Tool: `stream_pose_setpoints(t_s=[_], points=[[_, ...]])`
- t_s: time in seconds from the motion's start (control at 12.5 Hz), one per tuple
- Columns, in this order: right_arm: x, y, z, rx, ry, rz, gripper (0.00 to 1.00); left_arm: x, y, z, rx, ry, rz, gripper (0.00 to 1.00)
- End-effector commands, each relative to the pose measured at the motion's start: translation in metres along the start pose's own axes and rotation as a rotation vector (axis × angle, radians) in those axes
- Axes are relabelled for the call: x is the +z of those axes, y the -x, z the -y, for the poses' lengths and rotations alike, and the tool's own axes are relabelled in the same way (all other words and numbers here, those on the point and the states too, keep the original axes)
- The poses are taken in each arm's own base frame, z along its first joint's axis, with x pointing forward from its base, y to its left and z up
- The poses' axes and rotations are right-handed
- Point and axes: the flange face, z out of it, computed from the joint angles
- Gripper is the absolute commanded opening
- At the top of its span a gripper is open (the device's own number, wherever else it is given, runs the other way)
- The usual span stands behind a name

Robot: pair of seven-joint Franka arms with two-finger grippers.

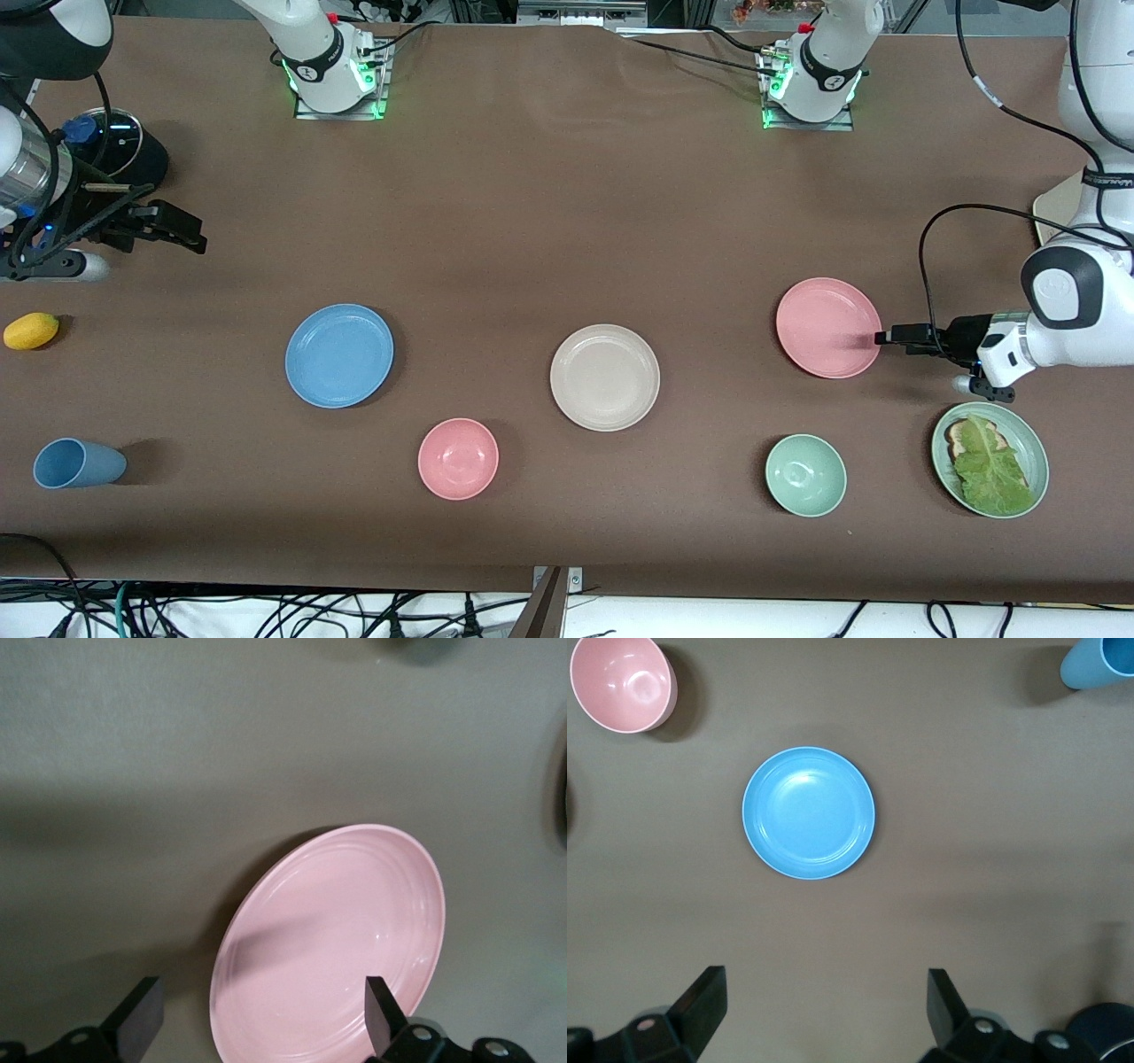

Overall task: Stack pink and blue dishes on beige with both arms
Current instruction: 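Close the left gripper on the pink plate rim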

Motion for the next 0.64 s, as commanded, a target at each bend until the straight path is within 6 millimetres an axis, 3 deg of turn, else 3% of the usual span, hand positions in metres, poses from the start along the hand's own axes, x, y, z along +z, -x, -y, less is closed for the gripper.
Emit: stream_pose_setpoints(t_s=[0.0,0.24,0.56], points=[[-0.007,0.0,-0.001,0.011,0.0,0.003,1.0,0.008,0.015,0.003,0.011,0.024,-0.018,1.0],[-0.006,-0.001,-0.001,0.011,0.0,0.003,1.0,0.023,0.035,0.01,-0.031,0.013,-0.037,1.0],[-0.007,-0.002,-0.001,0.01,0.0,-0.006,1.0,0.042,0.046,0.017,-0.079,0.023,-0.062,0.97]])
